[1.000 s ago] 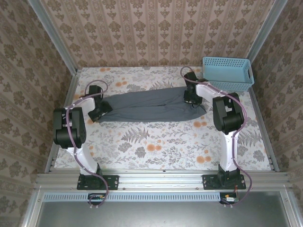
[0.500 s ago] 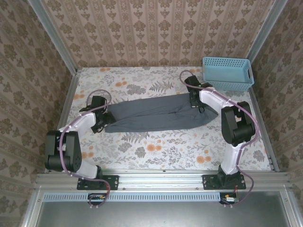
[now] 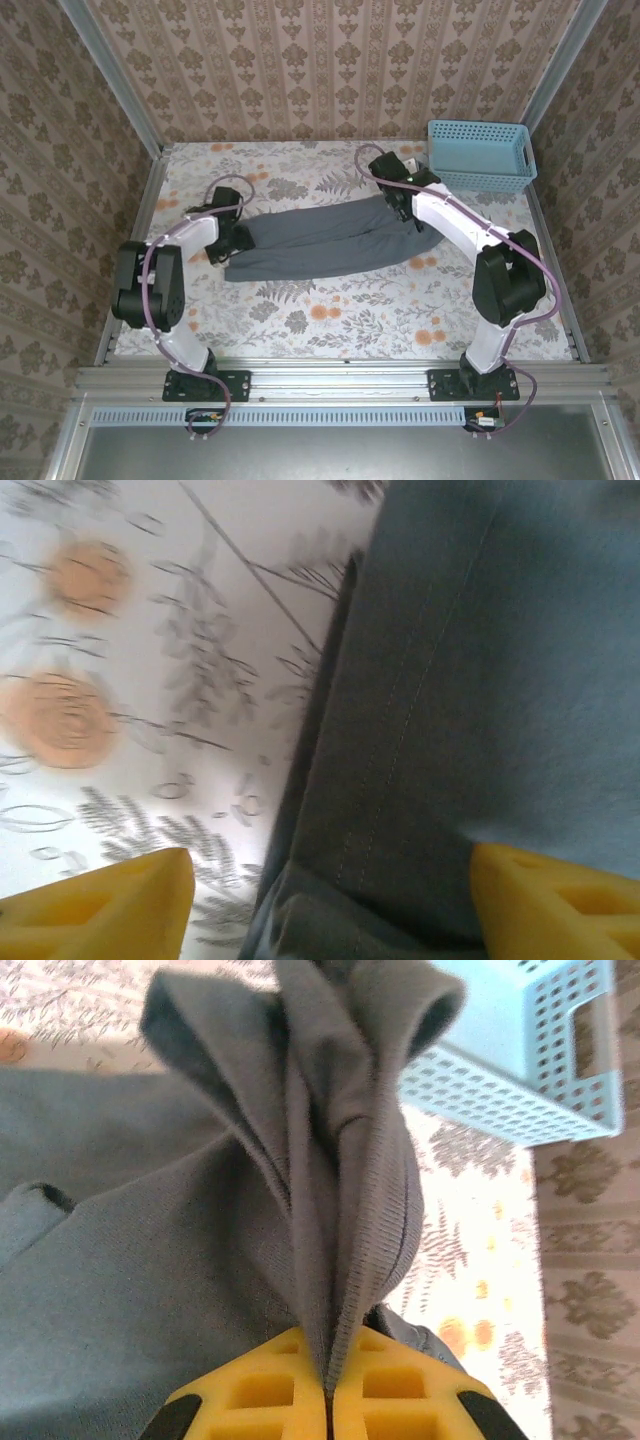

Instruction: Fold the inside-out t-shirt

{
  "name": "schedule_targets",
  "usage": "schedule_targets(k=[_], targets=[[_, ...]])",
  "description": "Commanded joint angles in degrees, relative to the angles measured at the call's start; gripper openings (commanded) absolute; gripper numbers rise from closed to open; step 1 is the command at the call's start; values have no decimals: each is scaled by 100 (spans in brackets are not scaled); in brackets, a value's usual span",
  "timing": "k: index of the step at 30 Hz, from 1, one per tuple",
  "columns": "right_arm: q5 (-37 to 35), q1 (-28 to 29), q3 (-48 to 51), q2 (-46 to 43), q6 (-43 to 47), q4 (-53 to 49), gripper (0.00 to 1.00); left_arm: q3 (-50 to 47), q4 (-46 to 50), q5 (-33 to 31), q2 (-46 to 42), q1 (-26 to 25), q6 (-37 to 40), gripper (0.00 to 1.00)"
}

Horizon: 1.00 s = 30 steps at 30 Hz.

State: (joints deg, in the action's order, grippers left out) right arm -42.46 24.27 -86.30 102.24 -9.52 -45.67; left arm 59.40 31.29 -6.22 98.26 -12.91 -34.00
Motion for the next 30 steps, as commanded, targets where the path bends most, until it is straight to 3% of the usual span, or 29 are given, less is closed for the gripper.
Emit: schedule_targets(k=[1,9,14,24,30], targets=[[-735,-43,-352,-182,524,-263,0,64,124,183,110,-316,32,70],[-875,-214,-686,-339,981,-303,0,-751,-349,416,-228,-1556,-956,62],[-532,193,-678,-446,1179,-250,0,-1133,-928,874,-360,-2223,-1501,59],[-10,1479,-715,-183,722,-761,0,-1721,-1218,894,-1433,-1429,-1416,57],[779,2183,-1340,249,-302,-1286,0,-2011,-1887,1309,-1099,-1425,-1562,44]])
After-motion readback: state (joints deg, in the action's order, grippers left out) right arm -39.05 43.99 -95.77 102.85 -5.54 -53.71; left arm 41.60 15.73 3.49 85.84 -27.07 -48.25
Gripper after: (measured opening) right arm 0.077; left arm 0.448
